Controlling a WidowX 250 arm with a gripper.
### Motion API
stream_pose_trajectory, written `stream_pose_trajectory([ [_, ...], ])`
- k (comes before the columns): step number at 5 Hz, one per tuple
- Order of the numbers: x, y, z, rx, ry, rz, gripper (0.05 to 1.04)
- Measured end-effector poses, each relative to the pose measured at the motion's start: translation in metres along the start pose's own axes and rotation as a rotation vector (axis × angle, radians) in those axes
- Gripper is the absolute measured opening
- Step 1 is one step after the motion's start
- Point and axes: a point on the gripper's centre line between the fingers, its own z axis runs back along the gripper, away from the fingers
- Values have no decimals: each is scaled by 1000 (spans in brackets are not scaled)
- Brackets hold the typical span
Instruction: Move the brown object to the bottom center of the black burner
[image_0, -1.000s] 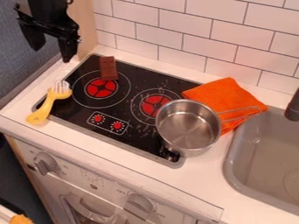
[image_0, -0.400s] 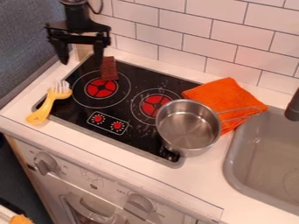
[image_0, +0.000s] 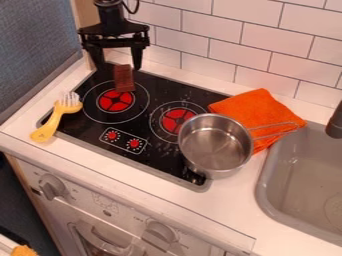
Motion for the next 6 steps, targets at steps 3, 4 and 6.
stream_pose_trajectory([
  [3, 21, 0, -35, 18, -29, 55, 999],
  [4, 26, 5, -45, 43, -32, 82, 1001],
  [6, 34, 10, -48, 76, -70, 108, 685],
])
